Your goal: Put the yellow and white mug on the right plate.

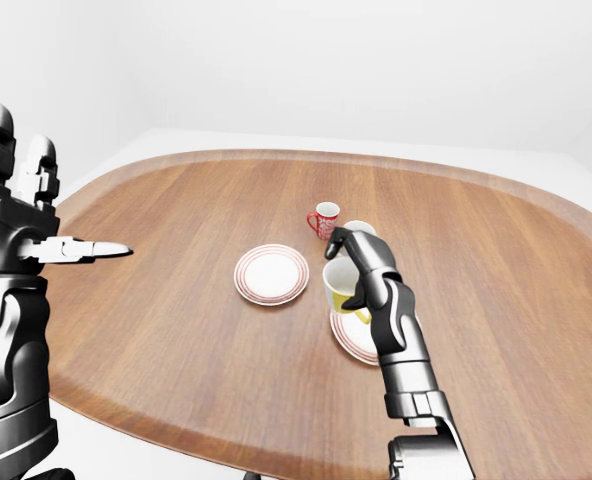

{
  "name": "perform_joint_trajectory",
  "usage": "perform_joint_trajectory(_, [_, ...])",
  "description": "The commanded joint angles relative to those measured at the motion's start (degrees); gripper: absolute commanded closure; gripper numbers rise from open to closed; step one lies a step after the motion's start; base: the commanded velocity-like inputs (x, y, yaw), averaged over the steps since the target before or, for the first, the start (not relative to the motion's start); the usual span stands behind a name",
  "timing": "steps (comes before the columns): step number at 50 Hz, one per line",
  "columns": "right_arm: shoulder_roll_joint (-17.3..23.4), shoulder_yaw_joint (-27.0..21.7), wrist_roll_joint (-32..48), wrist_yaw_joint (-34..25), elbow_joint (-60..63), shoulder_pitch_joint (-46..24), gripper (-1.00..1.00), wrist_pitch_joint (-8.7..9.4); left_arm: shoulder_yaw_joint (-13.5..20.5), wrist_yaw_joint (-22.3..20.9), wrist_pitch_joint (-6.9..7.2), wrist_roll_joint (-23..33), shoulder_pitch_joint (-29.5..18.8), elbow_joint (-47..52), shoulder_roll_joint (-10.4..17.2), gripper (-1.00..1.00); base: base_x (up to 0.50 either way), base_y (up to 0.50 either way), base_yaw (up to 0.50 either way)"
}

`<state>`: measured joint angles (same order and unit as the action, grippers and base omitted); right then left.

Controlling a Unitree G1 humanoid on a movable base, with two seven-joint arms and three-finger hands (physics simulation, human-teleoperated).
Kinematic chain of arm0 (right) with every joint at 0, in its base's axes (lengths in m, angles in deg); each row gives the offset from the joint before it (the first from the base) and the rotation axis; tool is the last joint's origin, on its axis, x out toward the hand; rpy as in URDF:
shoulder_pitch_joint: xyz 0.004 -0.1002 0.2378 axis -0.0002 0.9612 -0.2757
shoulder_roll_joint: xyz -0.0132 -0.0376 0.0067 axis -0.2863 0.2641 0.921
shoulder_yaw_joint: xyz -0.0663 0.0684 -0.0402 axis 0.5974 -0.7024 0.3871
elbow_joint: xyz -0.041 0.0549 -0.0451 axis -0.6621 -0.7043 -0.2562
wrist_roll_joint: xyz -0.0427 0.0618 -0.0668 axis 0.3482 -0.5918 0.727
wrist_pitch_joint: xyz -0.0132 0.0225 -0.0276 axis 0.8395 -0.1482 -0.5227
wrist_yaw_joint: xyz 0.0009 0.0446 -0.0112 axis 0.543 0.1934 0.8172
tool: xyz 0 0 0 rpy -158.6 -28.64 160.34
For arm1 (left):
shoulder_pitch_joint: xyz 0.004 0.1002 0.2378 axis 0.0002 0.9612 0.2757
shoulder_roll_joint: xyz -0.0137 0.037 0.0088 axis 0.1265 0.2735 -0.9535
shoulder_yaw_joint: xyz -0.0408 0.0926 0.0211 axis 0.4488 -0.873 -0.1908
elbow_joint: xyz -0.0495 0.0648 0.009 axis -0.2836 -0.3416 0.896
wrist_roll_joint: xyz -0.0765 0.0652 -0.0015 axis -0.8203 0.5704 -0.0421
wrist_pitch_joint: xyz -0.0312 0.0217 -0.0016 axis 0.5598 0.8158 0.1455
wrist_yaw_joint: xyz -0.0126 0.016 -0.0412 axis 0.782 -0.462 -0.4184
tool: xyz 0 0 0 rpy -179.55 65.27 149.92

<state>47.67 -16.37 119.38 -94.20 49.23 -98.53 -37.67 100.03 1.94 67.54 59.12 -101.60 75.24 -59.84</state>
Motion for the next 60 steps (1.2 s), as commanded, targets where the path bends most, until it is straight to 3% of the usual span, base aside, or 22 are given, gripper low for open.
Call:
perform_joint_trajectory(1, [2.81,-2.16,-2.27,0.3,-0.07,-0.77,1.0,0.49,-0.05,-0.06,0.0,0.12,-0.01,-0.32,-0.02,-1.0,0.0,0.0,0.0])
perform_joint_trajectory(20, [7.28,-5.08,-4.74,1.37,-3.39,-1.75,1.0,-0.24,-0.11,-0.05,0.0,0.2,0.15,-0.04,-0.17,-1.0,0.0,0.0,0.0])
perform_joint_trajectory(28, [7.51,-4.24,-5.62,6.35,-11.82,-4.0,1.0,-3.24,-0.12,-0.1,0.0,0.24,0.03,-0.4,-0.15,-1.0,0.0,0.0,0.0])
perform_joint_trajectory(29, [7.62,-3.93,-5.88,8.3,-15.84,-5.29,1.0,-4.88,-0.07,-0.04,0.0,0.16,-0.02,-0.14,-0.09,-1.0,0.0,0.0,0.0])
perform_joint_trajectory(32, [7.88,-3.33,-6.44,10.92,-21.24,-7.0,1.0,-6.86,-0.13,-0.03,0.0,0.15,0.08,0.1,-0.15,-1.0,0.0,0.0,0.0])
perform_joint_trajectory(34, [8.38,-2.79,-6.76,13.92,-27.82,-9.17,1.0,-9.3,-0.2,-0.05,0.0,0.29,0.09,-0.16,-0.18,-1.0,0.0,0.0,0.0])
perform_joint_trajectory(49, [10.13,-0.37,-8.69,22.79,-49.44,-17.43,1.0,-9.3,-0.21,-0.1,0.0,0.37,0.14,-0.14,-0.23,-1.0,0.0,0.0,0.0])
perform_joint_trajectory(60, [10.47,0.43,-9.07,26.03,-55.74,-18.41,1.0,-9.3,-0.23,-0.17,0.0,0.44,0.23,0.09,-0.28,-1.0,0.0,0.0,0.0])
